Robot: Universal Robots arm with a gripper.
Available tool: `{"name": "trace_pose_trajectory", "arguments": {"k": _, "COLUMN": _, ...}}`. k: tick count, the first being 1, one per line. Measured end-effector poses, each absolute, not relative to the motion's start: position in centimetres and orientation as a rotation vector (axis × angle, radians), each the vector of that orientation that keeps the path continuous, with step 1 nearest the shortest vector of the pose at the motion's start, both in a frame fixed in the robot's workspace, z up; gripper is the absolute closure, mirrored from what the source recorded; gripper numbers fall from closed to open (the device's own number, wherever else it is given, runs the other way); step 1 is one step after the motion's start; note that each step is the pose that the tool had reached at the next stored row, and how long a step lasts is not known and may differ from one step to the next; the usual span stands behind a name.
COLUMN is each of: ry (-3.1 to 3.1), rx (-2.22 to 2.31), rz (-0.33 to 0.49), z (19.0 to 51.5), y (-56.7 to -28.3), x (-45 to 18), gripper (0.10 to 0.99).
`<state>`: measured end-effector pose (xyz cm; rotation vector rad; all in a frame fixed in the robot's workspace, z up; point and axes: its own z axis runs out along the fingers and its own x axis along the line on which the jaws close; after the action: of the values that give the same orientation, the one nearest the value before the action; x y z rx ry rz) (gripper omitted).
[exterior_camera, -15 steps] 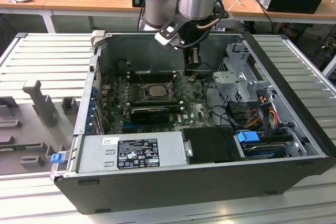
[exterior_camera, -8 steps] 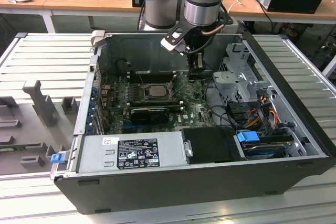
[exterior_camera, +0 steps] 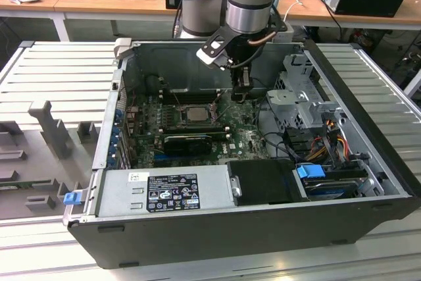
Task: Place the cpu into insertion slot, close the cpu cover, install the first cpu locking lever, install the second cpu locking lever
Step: 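Close the cpu cover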
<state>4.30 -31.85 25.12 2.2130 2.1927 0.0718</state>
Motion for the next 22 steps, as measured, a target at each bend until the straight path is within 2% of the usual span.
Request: {"name": "trace_pose_trajectory", "arguments": {"k": 22, "ry": 2.193, "rx": 2.213, "rz": 0.072, "z": 25.12, "y": -31.85, "x": 3.46, "gripper": 0.98}}
